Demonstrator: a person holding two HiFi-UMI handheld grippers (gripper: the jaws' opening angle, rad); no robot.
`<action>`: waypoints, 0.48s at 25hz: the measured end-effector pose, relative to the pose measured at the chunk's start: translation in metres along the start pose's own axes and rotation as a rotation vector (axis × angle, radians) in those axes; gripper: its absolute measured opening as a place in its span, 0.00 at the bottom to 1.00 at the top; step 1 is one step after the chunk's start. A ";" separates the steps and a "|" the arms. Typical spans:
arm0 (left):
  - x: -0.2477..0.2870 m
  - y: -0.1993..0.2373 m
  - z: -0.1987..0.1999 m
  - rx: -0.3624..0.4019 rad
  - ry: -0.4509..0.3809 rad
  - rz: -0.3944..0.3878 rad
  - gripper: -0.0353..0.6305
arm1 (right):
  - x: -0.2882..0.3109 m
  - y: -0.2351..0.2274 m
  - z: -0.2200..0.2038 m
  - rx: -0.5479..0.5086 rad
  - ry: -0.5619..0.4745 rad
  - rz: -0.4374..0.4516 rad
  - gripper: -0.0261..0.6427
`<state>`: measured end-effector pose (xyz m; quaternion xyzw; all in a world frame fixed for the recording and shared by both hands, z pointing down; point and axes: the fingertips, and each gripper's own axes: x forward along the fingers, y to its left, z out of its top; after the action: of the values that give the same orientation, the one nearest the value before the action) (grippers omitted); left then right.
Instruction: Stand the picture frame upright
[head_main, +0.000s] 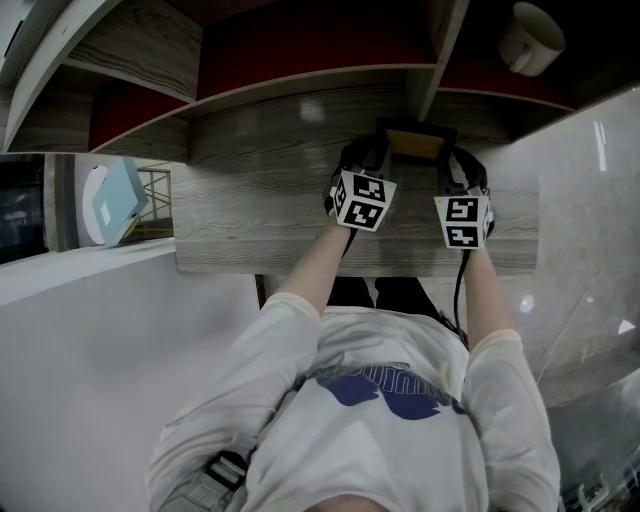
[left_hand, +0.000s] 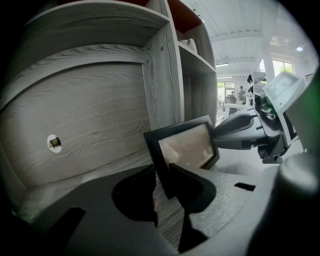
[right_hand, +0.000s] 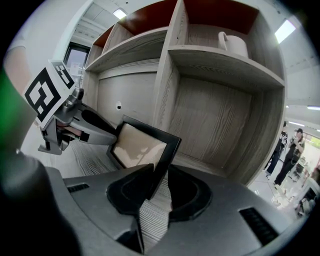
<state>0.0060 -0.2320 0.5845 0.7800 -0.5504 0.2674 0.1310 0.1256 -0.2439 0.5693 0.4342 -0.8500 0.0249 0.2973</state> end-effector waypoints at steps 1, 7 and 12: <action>0.000 0.000 0.000 0.010 0.001 0.003 0.19 | 0.000 0.000 -0.001 -0.008 0.001 0.001 0.17; 0.003 0.002 -0.004 0.037 0.016 0.008 0.19 | 0.002 0.002 -0.007 -0.029 0.026 0.009 0.15; 0.005 0.004 -0.005 0.050 0.019 0.012 0.17 | 0.004 0.001 -0.009 -0.035 0.032 0.006 0.12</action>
<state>0.0024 -0.2349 0.5907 0.7773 -0.5467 0.2893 0.1149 0.1270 -0.2439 0.5789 0.4258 -0.8468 0.0177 0.3182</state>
